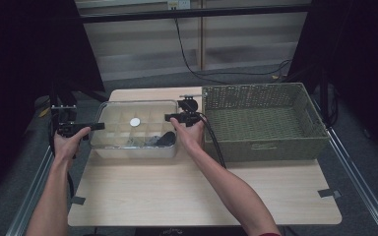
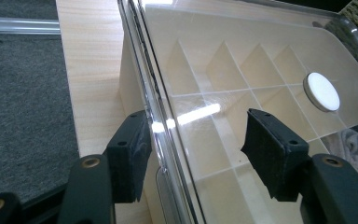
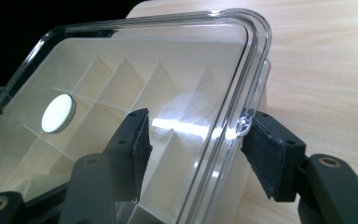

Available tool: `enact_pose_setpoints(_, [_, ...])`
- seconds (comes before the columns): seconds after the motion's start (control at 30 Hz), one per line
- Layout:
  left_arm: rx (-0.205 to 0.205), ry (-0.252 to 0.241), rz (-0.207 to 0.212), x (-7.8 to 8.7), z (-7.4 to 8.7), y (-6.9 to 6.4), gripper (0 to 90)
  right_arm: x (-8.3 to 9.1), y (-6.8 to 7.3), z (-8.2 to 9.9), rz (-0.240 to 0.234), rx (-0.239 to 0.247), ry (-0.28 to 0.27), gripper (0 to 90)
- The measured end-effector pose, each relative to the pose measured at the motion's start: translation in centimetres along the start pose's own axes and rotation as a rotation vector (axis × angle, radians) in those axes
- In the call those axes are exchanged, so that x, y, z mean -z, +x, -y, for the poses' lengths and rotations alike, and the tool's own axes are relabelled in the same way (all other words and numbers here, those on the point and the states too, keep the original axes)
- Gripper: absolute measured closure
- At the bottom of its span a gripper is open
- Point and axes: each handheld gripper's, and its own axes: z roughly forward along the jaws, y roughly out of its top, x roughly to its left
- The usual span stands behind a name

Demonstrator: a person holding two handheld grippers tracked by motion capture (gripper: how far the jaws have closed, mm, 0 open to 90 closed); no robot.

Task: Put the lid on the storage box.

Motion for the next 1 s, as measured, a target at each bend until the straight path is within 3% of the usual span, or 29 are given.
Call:
enact_pose_setpoints(0.2, [0.001,0.014,0.002,-0.14,0.06,0.14,39.4,-0.09,0.07,0.26,0.014,-0.003,0.010,41.1])
enact_pose_setpoints(0.37, [0.001,0.030,-0.012,-0.22,0.11,-0.19,33.7,-0.32,0.11,0.61,0.019,0.025,0.002,40.1])
enact_pose_setpoints(0.8, [0.002,0.008,0.004,-0.67,0.18,-0.22,33.2,-0.27,0.15,0.82,0.025,0.037,0.003,33.9])
enact_pose_setpoints(0.93, [-0.016,0.017,0.004,-0.33,0.32,-0.22,32.6,-0.27,0.20,0.82,0.030,0.047,-0.001,32.7])
enact_pose_setpoints(1.0, [-0.006,-0.003,-0.002,0.00,0.39,-0.06,29.2,-0.33,0.15,0.82,0.027,0.052,-0.004,31.2])
